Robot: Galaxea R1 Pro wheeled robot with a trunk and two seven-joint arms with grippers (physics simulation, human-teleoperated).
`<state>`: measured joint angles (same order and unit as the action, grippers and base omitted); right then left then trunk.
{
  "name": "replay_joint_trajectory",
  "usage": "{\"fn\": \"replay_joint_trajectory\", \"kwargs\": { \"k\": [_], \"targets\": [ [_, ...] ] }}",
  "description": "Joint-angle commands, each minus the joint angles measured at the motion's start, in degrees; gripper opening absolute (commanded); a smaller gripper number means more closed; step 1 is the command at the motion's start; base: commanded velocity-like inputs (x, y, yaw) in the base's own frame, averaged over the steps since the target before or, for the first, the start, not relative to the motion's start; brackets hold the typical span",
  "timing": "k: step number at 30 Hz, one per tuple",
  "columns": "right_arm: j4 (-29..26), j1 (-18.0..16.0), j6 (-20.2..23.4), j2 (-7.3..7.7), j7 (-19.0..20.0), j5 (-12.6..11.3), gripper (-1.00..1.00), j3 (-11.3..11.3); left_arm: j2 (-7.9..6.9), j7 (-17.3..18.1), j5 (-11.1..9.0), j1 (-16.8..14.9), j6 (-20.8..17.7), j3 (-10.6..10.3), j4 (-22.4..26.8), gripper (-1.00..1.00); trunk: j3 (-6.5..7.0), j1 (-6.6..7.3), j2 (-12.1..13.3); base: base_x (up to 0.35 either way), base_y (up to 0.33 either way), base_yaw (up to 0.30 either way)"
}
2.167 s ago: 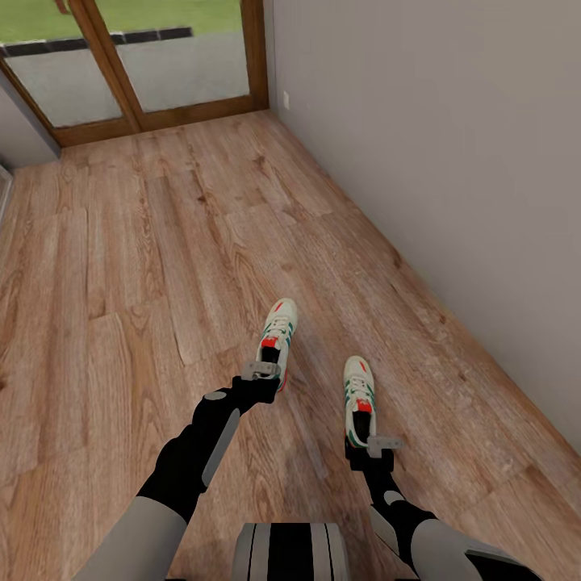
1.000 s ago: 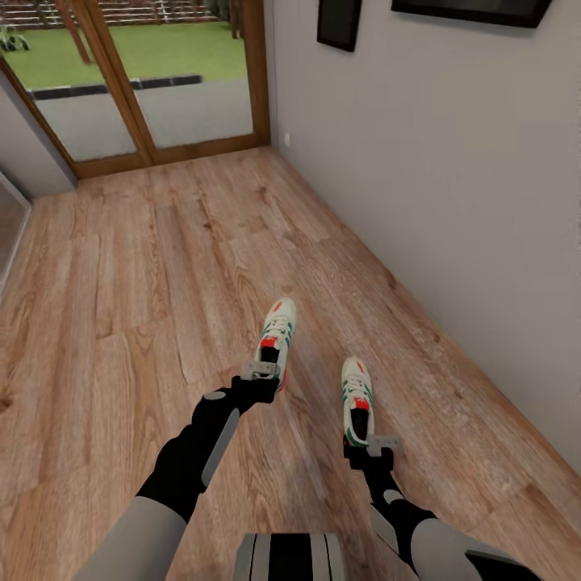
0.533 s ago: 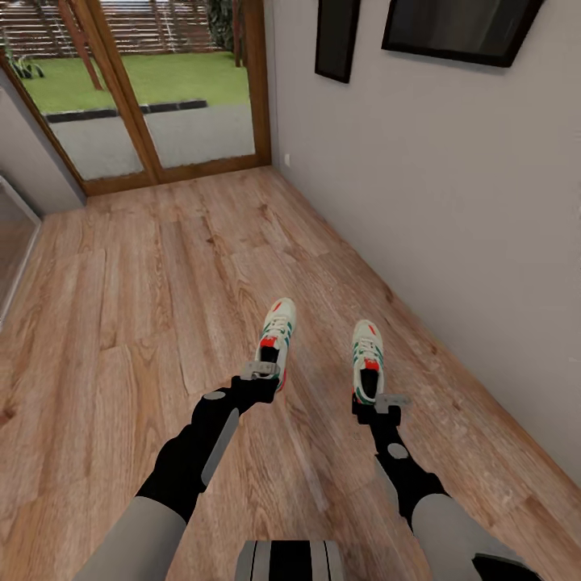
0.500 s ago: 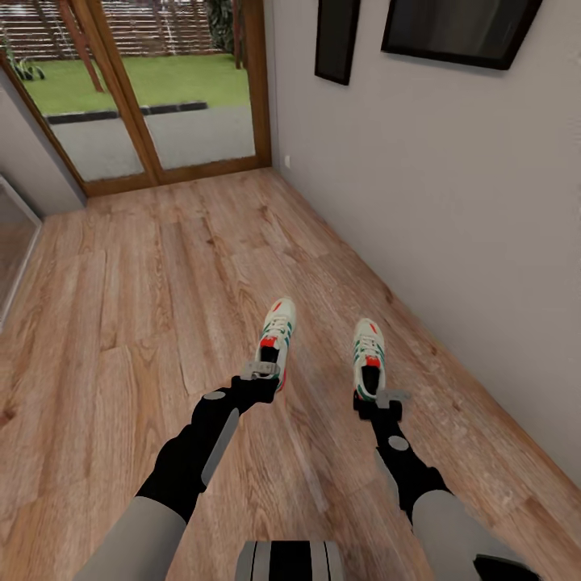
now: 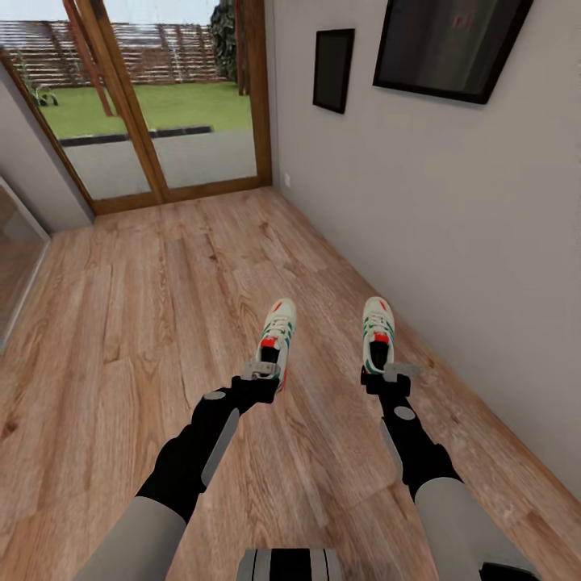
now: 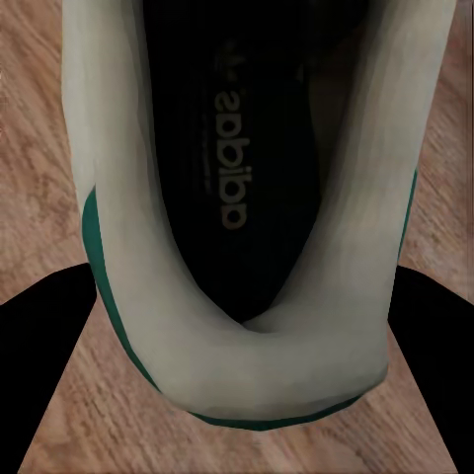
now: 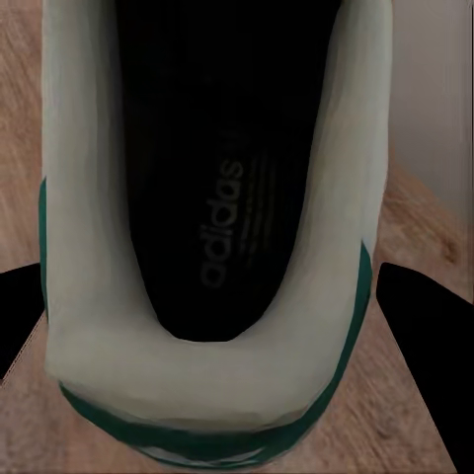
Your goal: Pick up the two gym shoes and the two sandals from the corridor floor and place them onto the hallstand (shoe rack) in the corridor, making sure they are on the rack and not on the floor. Arrange them so the two gym shoes are next to each other and the two sandals are next to each other.
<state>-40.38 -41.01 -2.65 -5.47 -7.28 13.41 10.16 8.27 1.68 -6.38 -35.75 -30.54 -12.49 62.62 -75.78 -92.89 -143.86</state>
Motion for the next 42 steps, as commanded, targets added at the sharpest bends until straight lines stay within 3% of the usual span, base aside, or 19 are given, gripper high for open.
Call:
{"fn": "replay_joint_trajectory", "kwargs": {
  "k": [1,5,10,14,17,22,25,33,42],
  "targets": [
    [0.0,0.0,-0.2,-0.07,0.0,0.5,-1.00,0.2,-0.01,-0.1,-0.6,0.0,-0.3,0.0,0.1,-1.00,0.19,0.03,0.0,0.000,0.000,0.000],
    [-0.9,0.0,0.2,-0.07,-0.1,0.5,-1.00,0.3,-0.01,-0.2,-0.6,0.0,-0.3,-0.1,0.0,-1.00,1.07,0.13,0.1,0.000,0.000,0.000],
    [-1.9,0.0,3.6,-0.10,-0.1,0.5,-1.00,0.2,-0.01,-0.1,-0.6,0.0,-0.3,-0.1,0.0,-1.00,2.18,0.26,0.1,0.000,0.000,0.000],
    [-9.5,0.1,4.0,-0.15,-0.1,0.5,-1.00,0.3,0.01,-0.1,-0.6,0.1,-0.3,-0.1,0.0,-1.00,3.07,0.37,0.2,0.000,0.000,0.000],
    [-9.6,0.1,4.0,-0.17,-0.1,0.5,-1.00,0.0,0.01,-0.1,-0.6,0.0,-0.3,-0.1,0.0,-1.00,3.76,0.44,0.2,0.000,0.000,0.000],
    [-9.6,0.1,4.0,-0.17,-0.2,0.5,-1.00,-4.3,0.00,-0.1,-0.7,0.0,-0.3,-0.1,0.0,-1.00,5.03,0.55,0.3,0.000,0.000,0.000],
    [-9.6,0.1,4.0,-0.16,-0.2,0.5,-1.00,-5.1,0.00,-0.1,-0.7,0.1,-0.3,0.0,0.0,-1.00,5.31,0.55,0.3,0.000,0.000,0.000],
    [-9.6,0.1,4.0,-0.17,-0.2,0.5,-1.00,-5.5,-0.01,-0.1,-0.7,0.1,-0.3,0.0,0.0,-1.00,6.06,0.55,0.3,0.000,0.029,0.000],
    [-9.6,0.1,4.0,-0.16,-0.2,0.5,-1.00,-5.5,-0.01,-0.1,-0.7,0.1,-0.3,0.0,0.0,-1.00,6.76,0.55,0.3,0.000,0.279,0.000]
  ]
}}
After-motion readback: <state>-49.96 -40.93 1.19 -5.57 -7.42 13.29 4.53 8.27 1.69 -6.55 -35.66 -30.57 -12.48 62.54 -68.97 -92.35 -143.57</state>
